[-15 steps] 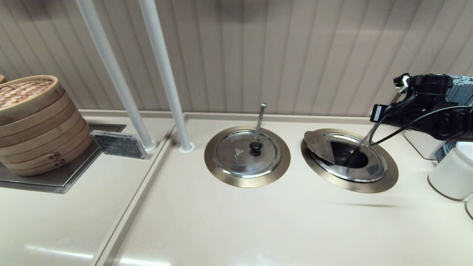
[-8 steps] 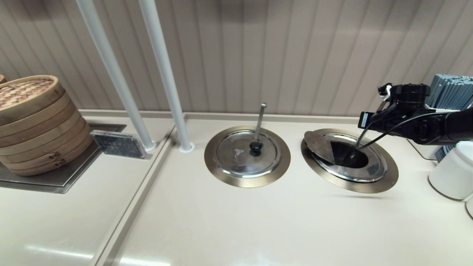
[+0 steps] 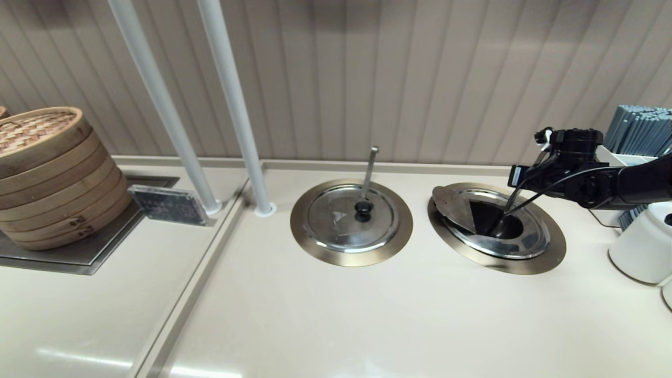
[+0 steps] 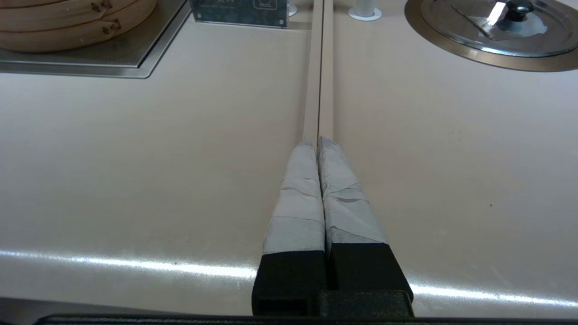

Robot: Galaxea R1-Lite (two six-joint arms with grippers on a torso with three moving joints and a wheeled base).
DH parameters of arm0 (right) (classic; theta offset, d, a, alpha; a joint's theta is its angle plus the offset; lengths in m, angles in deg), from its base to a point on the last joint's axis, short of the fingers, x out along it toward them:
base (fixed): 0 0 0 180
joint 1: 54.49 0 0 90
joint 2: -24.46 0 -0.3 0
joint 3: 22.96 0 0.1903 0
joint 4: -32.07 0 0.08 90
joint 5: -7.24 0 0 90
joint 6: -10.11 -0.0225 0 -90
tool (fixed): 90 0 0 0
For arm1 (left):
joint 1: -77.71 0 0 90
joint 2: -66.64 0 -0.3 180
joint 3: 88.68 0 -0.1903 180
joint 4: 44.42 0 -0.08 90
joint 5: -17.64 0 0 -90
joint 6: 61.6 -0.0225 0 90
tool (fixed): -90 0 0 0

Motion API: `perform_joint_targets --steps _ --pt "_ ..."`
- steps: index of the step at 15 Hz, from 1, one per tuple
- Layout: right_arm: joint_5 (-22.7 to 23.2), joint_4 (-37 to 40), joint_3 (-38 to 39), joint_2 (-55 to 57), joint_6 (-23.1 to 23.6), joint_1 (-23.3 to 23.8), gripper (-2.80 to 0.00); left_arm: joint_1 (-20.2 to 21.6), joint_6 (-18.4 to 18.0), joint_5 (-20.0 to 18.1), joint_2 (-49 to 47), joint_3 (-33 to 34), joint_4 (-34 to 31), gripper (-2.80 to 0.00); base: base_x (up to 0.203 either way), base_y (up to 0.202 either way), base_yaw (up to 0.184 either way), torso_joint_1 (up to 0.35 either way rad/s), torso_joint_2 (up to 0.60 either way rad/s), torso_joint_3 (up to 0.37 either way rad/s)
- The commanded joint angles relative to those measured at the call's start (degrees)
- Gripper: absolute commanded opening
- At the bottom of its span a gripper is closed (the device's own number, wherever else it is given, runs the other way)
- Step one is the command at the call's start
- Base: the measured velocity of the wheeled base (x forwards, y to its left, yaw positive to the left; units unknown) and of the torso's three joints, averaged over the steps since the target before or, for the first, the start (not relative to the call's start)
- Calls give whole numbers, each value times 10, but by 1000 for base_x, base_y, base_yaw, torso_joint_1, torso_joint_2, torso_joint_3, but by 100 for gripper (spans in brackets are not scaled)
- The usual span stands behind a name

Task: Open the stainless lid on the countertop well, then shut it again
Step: Stir with a spoon

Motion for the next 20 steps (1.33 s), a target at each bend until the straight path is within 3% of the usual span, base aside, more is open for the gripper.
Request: perform_joint_targets --steps 1,2,10,20 --pt "0 -3 -4 8 0 3 -280 0 0 0 0 0 0 -280 0 0 0 0 0 0" --pt "-1 -3 -8 8 -1 3 0 0 0 0 0 0 0 -280 0 0 0 0 0 0" --pt "-1 -2 22 -2 -2 3 0 0 0 0 0 1 0 -280 0 0 0 0 0 0" --pt "-43 -25 227 -119 -48 -26 0 0 0 0 0 0 0 -280 0 0 0 0 0 0"
